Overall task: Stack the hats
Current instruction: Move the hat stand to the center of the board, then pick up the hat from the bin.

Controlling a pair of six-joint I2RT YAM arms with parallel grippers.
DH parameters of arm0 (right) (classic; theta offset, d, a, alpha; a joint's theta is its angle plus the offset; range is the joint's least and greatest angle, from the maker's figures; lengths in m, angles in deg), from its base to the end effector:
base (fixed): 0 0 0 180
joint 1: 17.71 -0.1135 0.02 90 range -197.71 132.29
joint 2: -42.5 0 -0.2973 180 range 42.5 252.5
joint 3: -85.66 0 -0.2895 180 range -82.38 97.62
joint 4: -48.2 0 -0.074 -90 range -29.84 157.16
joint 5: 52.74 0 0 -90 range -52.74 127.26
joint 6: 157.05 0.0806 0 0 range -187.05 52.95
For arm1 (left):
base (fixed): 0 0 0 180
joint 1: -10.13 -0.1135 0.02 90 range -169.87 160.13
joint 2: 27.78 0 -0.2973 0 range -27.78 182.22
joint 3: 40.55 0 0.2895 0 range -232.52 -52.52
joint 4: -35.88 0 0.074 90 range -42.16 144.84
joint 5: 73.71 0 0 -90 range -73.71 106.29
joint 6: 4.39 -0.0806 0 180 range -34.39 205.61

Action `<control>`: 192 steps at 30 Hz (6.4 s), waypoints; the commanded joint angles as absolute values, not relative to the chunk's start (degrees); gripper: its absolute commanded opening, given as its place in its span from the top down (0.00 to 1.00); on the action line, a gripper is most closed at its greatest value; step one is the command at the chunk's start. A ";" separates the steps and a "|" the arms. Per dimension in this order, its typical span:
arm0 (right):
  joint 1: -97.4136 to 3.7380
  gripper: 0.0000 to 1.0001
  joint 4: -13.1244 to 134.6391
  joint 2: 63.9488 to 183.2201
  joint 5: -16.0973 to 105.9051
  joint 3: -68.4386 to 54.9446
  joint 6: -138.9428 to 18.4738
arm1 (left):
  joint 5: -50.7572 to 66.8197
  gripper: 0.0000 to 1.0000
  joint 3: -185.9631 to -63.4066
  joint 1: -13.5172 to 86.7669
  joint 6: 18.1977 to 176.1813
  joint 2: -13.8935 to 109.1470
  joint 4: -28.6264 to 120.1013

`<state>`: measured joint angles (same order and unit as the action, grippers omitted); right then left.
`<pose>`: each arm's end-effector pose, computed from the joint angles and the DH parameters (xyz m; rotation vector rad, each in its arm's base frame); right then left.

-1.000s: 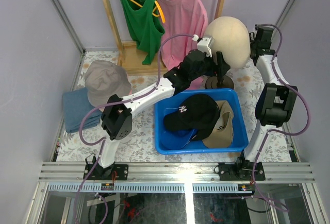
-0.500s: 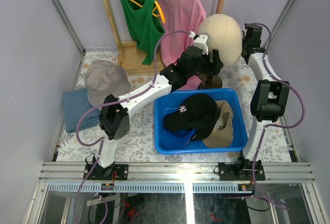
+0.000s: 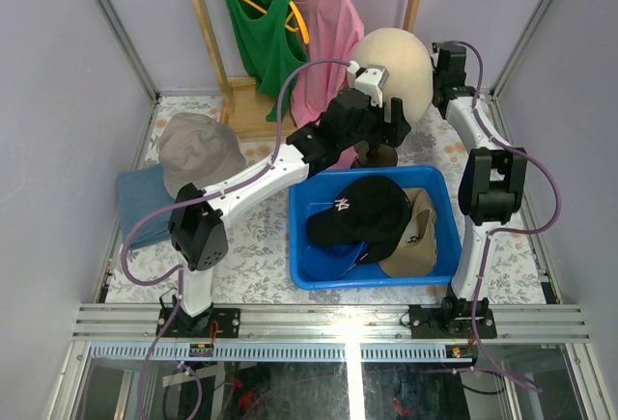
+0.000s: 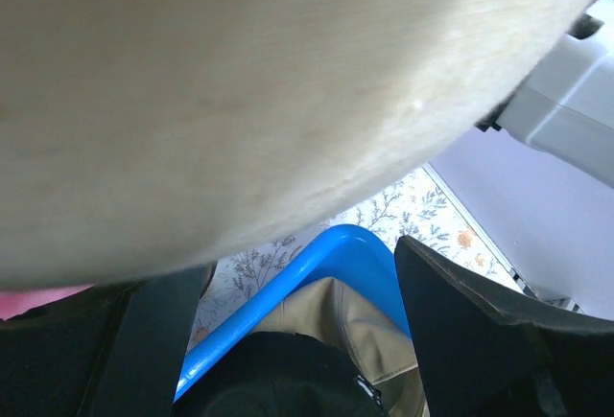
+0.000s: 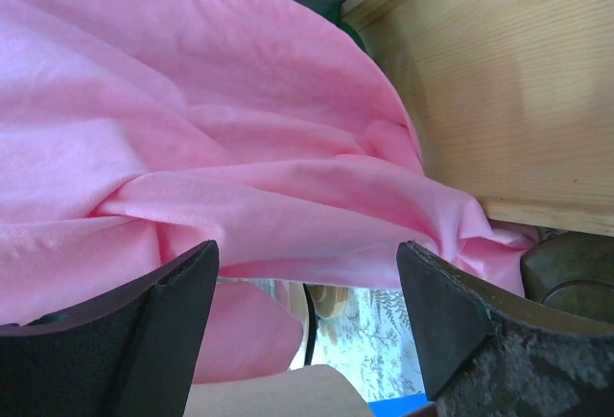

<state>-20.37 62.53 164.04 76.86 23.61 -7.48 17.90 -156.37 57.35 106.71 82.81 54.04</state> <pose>0.5909 0.0789 0.3069 0.4893 1.9955 1.3599 0.3844 -0.4121 0.3836 0.4030 1.8302 -0.8162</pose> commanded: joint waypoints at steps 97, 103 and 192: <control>-29.40 0.00 68.94 167.68 93.52 47.34 -12.38 | 17.12 0.14 -139.33 53.20 104.19 64.40 37.72; -27.40 0.00 68.10 165.50 92.60 42.90 -13.34 | 15.73 0.11 -141.71 52.82 104.06 65.28 38.20; -39.12 0.19 89.33 95.20 39.53 -33.97 -41.37 | 26.54 0.11 -102.44 61.99 117.96 31.96 47.16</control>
<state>-37.07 91.60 93.49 41.14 -33.69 -40.63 26.62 -103.15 61.57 117.88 31.16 48.01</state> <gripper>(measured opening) 0.815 0.893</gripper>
